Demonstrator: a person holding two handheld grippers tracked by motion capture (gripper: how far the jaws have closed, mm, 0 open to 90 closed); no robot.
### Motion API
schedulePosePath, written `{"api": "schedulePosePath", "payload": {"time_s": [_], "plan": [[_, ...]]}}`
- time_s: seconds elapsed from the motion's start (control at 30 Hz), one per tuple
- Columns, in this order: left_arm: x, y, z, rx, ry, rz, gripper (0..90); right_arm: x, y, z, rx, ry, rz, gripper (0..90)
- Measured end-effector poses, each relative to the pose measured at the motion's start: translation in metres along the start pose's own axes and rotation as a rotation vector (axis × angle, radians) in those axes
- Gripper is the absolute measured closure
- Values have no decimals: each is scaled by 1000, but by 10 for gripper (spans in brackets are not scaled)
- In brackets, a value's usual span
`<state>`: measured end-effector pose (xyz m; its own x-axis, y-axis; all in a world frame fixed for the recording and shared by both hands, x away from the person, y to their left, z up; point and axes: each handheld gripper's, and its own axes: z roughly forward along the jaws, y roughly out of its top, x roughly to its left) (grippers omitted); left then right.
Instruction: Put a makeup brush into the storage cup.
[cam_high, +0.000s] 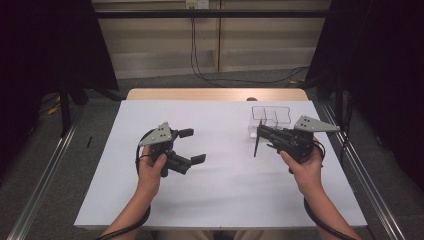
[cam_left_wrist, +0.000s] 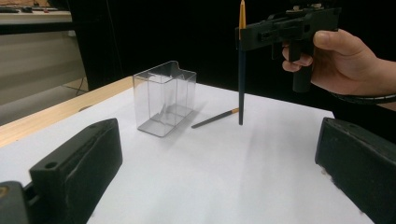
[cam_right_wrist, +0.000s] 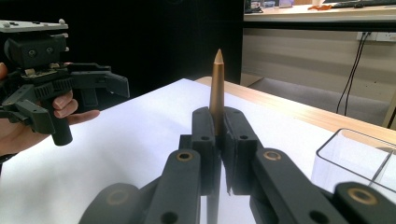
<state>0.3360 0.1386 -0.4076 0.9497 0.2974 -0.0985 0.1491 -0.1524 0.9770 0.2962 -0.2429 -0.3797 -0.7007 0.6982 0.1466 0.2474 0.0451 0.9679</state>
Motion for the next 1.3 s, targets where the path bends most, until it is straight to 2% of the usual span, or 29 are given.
{"api": "schedulePosePath", "payload": {"time_s": [0.23, 0.63, 0.9, 1.3], "plan": [[0, -1, -11, -13, 14, -1, 7, 0, 0, -1, 6, -5, -6, 839], [4, -4, -32, 3, 50, 9, 8, 1, 0, 1, 5, -1, -9, 839], [7, -8, -49, -1, 70, 1, 9, 0, 0, 1, 8, -6, -10, 839], [8, -14, -64, 8, 98, 4, 8, -1, 2, -1, 2, -11, -12, 839]]}}
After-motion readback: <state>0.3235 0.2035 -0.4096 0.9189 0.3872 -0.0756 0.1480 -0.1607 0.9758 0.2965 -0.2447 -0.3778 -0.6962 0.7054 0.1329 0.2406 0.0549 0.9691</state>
